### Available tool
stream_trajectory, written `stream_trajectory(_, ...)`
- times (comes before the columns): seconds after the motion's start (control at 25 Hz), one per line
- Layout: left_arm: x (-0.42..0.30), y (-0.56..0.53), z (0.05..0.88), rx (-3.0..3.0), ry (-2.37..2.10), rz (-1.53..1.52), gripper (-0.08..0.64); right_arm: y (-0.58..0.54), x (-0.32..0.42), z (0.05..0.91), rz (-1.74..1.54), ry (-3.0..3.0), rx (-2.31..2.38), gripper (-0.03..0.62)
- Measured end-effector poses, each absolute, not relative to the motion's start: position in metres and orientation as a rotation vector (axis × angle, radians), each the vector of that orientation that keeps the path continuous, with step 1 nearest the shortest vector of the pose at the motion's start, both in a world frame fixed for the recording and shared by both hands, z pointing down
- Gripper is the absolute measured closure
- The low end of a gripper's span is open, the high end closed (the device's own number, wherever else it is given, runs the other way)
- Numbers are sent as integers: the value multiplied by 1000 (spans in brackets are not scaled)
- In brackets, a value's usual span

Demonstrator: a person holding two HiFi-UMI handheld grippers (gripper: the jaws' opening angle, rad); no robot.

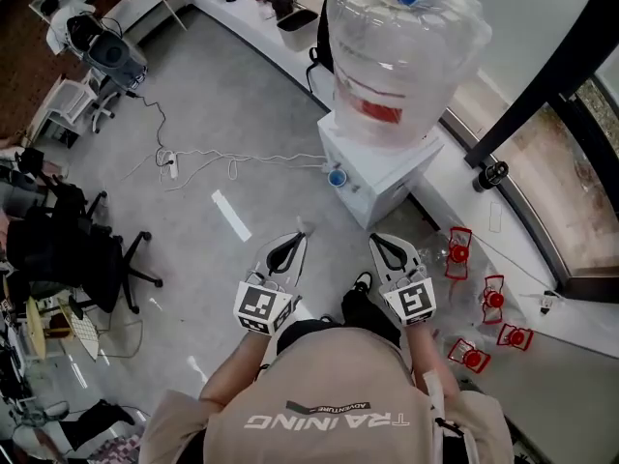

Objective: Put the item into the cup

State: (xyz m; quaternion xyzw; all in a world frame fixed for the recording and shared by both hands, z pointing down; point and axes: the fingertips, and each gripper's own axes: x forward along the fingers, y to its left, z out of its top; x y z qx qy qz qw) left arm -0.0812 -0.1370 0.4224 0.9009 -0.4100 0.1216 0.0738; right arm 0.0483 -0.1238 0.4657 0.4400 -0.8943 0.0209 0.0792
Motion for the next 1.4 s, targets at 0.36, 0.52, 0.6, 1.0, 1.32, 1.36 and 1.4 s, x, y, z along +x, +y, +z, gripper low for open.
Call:
stream_trajectory(0.36,-60,-180,436,2649,-1200,390,554,-172,48,474,120,-2692,1269,581)
stream_trajectory(0.52,-65,-199,449,2646,-1177,404,554,-179,46,484,158,-2670,1269,581)
stream_trajectory(0.6,-70,-209,456,2651,-1157,410,554,-181,40,491,176,-2650,1264,581)
stream_trajectory(1.0,-96,-258,498,2739,-961,465,554,-198,3,499,173,-2540,1380,581)
stream_trajectory(1.32,-88,-286,578,2639,-982,517,554,-221,-12,553,362,-2515,1367,581)
stream_trajectory(1.36,-86,-290,589,2629,-990,525,554,-223,-16,561,369,-2525,1348,581)
stream_trajectory(1.4,-84,-295,602,2619,-997,533,554,-226,-20,568,371,-2534,1331,581)
